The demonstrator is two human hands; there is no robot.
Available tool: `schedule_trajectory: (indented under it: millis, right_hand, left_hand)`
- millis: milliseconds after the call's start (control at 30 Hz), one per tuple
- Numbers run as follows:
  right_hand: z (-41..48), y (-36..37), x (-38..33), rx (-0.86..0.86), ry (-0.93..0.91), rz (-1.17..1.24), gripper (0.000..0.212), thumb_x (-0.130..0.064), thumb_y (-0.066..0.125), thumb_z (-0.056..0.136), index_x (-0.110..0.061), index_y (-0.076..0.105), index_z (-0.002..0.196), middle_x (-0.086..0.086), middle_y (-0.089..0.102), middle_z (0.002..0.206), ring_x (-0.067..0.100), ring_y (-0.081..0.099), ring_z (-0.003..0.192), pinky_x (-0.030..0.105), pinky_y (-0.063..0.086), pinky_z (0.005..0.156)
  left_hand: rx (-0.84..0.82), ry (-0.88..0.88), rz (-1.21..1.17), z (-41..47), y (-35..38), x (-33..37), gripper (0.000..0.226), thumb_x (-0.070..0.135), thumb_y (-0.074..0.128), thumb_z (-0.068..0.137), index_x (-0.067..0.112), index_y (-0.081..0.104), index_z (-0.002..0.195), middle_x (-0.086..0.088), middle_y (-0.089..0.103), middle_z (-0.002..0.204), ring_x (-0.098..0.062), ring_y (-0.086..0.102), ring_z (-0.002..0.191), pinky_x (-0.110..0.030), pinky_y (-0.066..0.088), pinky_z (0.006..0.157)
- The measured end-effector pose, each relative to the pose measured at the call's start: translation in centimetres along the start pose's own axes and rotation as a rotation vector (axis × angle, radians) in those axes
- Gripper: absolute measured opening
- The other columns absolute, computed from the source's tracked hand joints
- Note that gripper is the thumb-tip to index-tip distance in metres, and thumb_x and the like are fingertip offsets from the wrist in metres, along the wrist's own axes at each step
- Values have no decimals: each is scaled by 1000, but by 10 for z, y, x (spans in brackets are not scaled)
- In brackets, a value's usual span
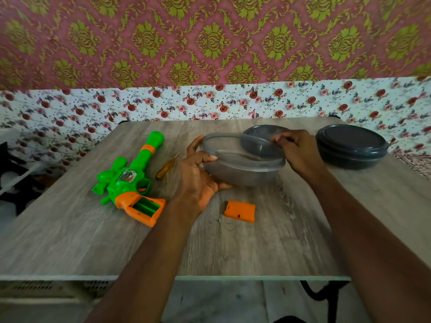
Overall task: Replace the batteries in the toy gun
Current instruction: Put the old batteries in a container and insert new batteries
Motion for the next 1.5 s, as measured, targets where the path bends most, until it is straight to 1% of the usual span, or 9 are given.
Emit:
schedule_trajectory:
  millis: [67, 333, 533, 667, 733, 833, 1000, 1200, 1500]
  right_hand:
    - [-13, -1, -2, 12, 79, 102, 20, -30, 69, 95, -14, 80, 101, 9, 78, 94, 24, 74, 89, 45, 61, 89]
    - [-37, 0, 9, 144, 257, 286, 28, 0, 69, 84, -15, 80, 104, 6, 80, 94, 24, 77, 87, 49, 63, 87]
    - [-44, -5, 4, 231, 211, 173, 26, 2, 68, 87, -10, 79, 107, 10, 79, 93, 17, 74, 73, 33, 65, 76]
    - [-48, -6, -5, 205, 148, 49, 23, -1, 70, 90, -8, 78, 111, 7, 77, 98, 11, 67, 75, 4, 44, 62]
    - [-50, -7, -10, 212, 130, 36, 23, -1, 69, 90, -7, 78, 110, 7, 77, 95, 10, 65, 69, 6, 43, 61]
    - [-53, -9, -13, 231, 155, 26, 24, 1, 67, 91, -5, 78, 111, 11, 77, 97, 11, 63, 68, 16, 47, 67]
    - [-53, -11, -9, 279, 194, 20, 22, -1, 69, 90, -5, 78, 110, 14, 78, 102, 11, 63, 75, 2, 35, 59]
    - [-53, -10, -5, 269, 201, 18, 22, -1, 69, 90, -6, 78, 109, 13, 78, 103, 13, 65, 75, 6, 38, 59]
    - [-52, -11, -4, 295, 190, 21, 21, 0, 67, 89, -6, 79, 106, 12, 79, 101, 11, 64, 76, 9, 42, 67]
  left_hand:
    - [-15, -2, 13, 0, 2, -3, 62, -1, 44, 92, 31, 49, 145, -18, 57, 139, -49, 56, 126, -74, 52, 81]
    - [-110, 28, 301, -5, 0, 4, 67, 15, 62, 76, 19, 55, 142, -19, 64, 133, -41, 65, 114, -62, 57, 89]
    - [176, 240, 588, -4, -24, 45, 14, 8, 57, 100, 1, 69, 99, -22, 75, 97, -32, 76, 83, -36, 64, 71]
    - [206, 584, 1197, -8, -40, 89, 15, 4, 64, 94, 10, 78, 95, -2, 78, 90, -10, 74, 75, -19, 58, 67]
    - [63, 492, 1461, -7, -41, 94, 20, 10, 73, 90, 22, 78, 105, 5, 76, 107, -6, 70, 91, -9, 50, 73]
    - [-147, 248, 1698, -6, -46, 82, 55, 24, 86, 79, 33, 66, 130, 10, 57, 141, -11, 55, 125, -21, 43, 95]
    - [-417, 56, 2005, -1, -51, 54, 84, 45, 81, 83, 35, 38, 155, 4, 40, 156, -16, 37, 144, -22, 26, 112]
    - [-422, 157, 2163, 28, -56, 35, 45, 45, 62, 97, 39, 51, 141, -5, 48, 119, -31, 52, 115, -45, 43, 102]
    - [-417, 411, 2401, 34, -33, 16, 44, 31, 39, 108, 11, 37, 147, -22, 41, 136, -38, 62, 90, -39, 40, 70]
Point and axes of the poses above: each hand's wrist, its own z-axis towards the middle knuckle, its own y-axis out of the palm, x = y × z, the point moved 5 cm from there along z, towards the middle knuckle
